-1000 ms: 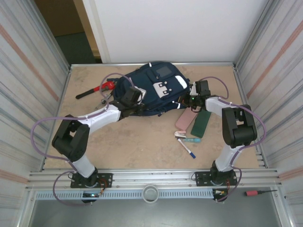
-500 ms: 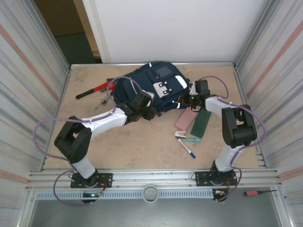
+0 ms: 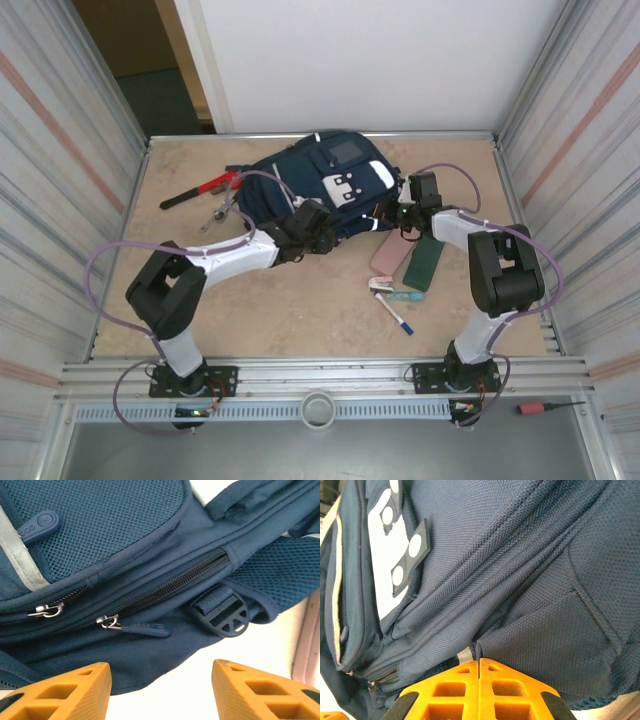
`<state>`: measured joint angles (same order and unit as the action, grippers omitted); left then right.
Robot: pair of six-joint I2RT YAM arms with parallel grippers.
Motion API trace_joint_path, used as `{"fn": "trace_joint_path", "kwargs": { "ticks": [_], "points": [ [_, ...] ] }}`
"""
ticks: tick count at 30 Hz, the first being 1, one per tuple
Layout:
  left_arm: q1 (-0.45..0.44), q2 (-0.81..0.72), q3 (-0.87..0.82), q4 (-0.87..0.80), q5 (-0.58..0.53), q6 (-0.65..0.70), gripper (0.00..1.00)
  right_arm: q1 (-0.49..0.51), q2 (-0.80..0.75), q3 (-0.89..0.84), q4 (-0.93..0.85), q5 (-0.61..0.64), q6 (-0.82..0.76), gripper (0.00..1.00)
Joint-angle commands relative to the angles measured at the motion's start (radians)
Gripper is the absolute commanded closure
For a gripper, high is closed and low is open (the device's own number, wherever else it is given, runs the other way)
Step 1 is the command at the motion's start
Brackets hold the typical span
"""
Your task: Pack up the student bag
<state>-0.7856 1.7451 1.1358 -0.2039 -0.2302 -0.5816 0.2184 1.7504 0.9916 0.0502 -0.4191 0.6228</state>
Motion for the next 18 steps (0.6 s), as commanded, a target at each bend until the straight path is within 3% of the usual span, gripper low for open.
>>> {"fn": "trace_joint_path", "kwargs": {
  "ticks": [1, 18],
  "points": [
    [0.002, 0.046, 0.041, -0.029, -0.063, -0.052, 0.48, 0.017, -0.013, -0.008, 0.033, -0.071, 0.028, 1.0],
    [0.012, 0.154, 0.125, -0.056, -0.105, -0.113, 0.54, 0.002, -0.002, -0.018, 0.05, -0.102, 0.038, 1.0]
  ]
}}
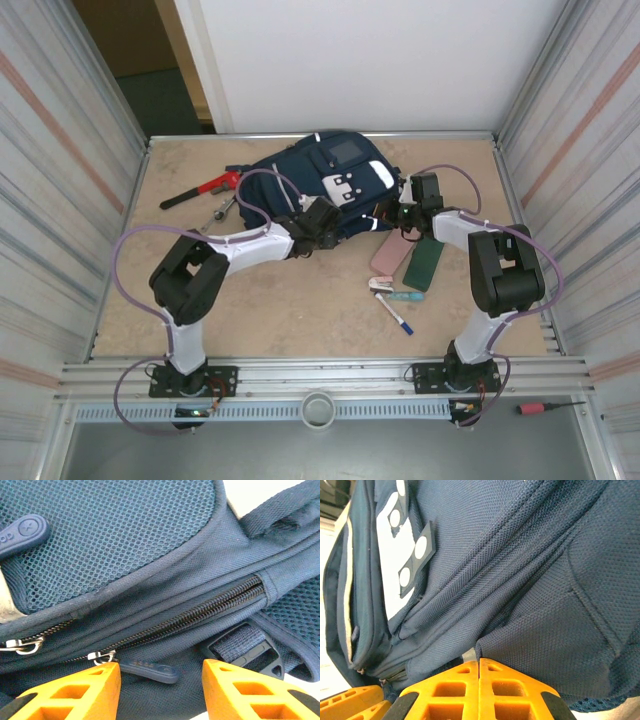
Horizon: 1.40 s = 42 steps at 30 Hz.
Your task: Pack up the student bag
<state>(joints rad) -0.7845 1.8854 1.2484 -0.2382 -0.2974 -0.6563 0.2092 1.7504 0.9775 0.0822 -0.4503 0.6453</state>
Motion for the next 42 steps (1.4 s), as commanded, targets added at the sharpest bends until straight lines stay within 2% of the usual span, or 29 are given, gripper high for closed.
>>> {"fn": "trace_joint_path", "kwargs": {
  "ticks": [1, 22, 31, 42],
  "points": [
    [0.013, 0.015, 0.012, -0.022, -0.045, -0.042, 0.55, 0.011, -0.002, -0.003, 0.018, -0.073, 0.015, 1.0],
    [0.022, -0.027, -0.102, 0.034, -0.06, -0.14, 0.67, 0.005, 0.007, -0.005, 0.016, -0.074, 0.013, 1.0],
    [0.013, -0.058, -0.153, 0.041, -0.081, -0.153, 0.65, 0.001, 0.011, -0.003, 0.015, -0.076, 0.011, 1.0],
    [0.047, -0.034, -0.147, 0.099, -0.027, -0.135, 0.72, 0.002, 0.018, -0.002, 0.011, -0.076, 0.008, 1.0]
  ]
}}
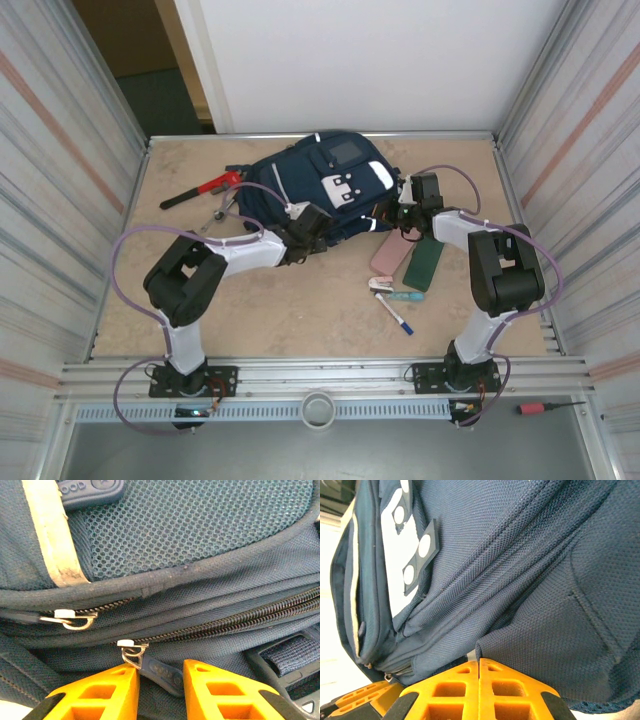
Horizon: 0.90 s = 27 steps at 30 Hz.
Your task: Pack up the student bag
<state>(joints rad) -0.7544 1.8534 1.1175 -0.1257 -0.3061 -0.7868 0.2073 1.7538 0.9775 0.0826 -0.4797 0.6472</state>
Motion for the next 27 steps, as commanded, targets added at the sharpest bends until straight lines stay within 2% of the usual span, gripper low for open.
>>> {"fn": "trace_joint_path", "kwargs": {
  "ticks": [1, 18, 23, 27],
  "points": [
    [0.017, 0.001, -0.016, -0.011, -0.014, -0.006, 0.72, 0.004, 0.015, -0.002, 0.011, -0.046, 0.006, 1.0],
    [0.024, 0.014, -0.018, 0.007, -0.024, -0.001, 0.9, -0.001, 0.013, 0.0, 0.005, -0.045, 0.005, 1.0],
    [0.024, -0.026, -0.034, 0.014, -0.029, 0.022, 1.0, -0.018, 0.001, 0.001, -0.004, -0.04, 0.003, 1.0],
    [0.034, -0.079, -0.052, 0.002, -0.026, 0.074, 1.0, -0.051, -0.007, 0.011, -0.009, -0.036, 0.004, 1.0]
  ]
}}
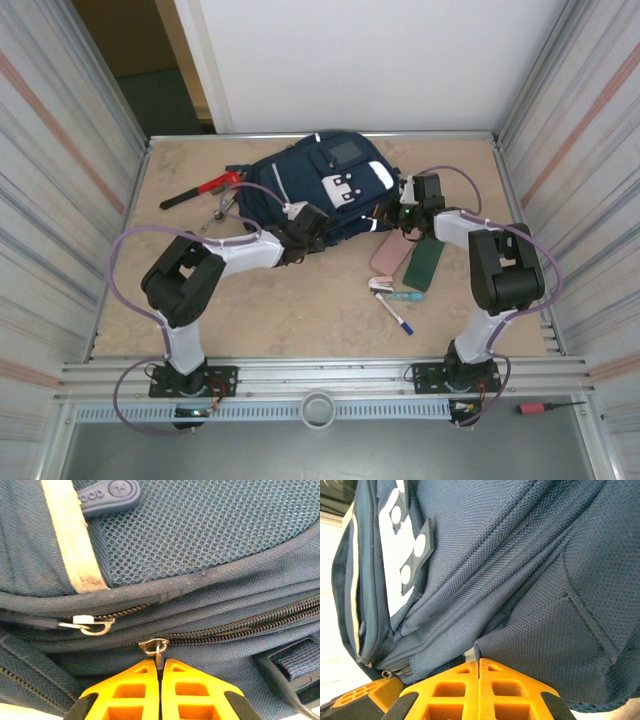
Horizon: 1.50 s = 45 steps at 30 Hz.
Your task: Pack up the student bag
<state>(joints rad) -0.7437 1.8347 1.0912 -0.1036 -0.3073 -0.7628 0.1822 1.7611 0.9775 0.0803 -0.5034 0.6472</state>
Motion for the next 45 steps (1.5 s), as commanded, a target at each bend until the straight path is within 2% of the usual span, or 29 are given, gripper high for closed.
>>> {"fn": "trace_joint_path", "kwargs": {
  "ticks": [1, 4, 10, 18, 24, 26, 30, 34, 39, 42, 45],
  "points": [
    [0.035, -0.072, -0.029, -0.024, -0.006, 0.073, 1.0, -0.036, -0.016, 0.016, -0.01, -0.007, 0.003, 1.0],
    [0.08, -0.088, -0.017, -0.057, 0.084, 0.166, 1.0, -0.066, -0.015, 0.034, -0.022, 0.014, -0.005, 1.0],
    [0.129, -0.088, 0.008, -0.149, 0.137, 0.311, 1.0, -0.103, -0.01, 0.062, -0.035, 0.043, -0.016, 1.0],
    [0.159, -0.129, 0.039, -0.267, 0.068, 0.434, 1.0, -0.121, 0.001, 0.12, -0.1, 0.111, -0.083, 1.0],
    [0.181, -0.143, 0.056, -0.3, 0.073, 0.492, 1.0, -0.125, 0.018, 0.166, -0.125, 0.109, -0.12, 1.0],
    [0.19, -0.144, 0.064, -0.291, 0.147, 0.513, 1.0, -0.12, 0.026, 0.178, -0.125, 0.089, -0.136, 1.0],
    [0.221, -0.169, 0.057, -0.206, 0.374, 0.478, 1.0, -0.091, 0.042, 0.207, -0.172, 0.104, -0.209, 1.0],
    [0.222, -0.16, 0.116, -0.237, 0.46, 0.46, 1.0, -0.061, 0.051, 0.224, -0.226, 0.147, -0.254, 1.0],
    [0.222, -0.149, 0.126, -0.265, 0.455, 0.434, 1.0, -0.049, 0.01, 0.222, -0.296, 0.196, -0.24, 0.66],
    [0.221, -0.149, 0.117, -0.254, 0.462, 0.418, 1.0, -0.027, -0.047, 0.181, -0.305, 0.21, -0.199, 0.54],
    [0.215, -0.155, 0.104, -0.229, 0.472, 0.402, 1.0, 0.037, -0.108, 0.109, -0.254, 0.165, -0.115, 0.46]
  ]
}}
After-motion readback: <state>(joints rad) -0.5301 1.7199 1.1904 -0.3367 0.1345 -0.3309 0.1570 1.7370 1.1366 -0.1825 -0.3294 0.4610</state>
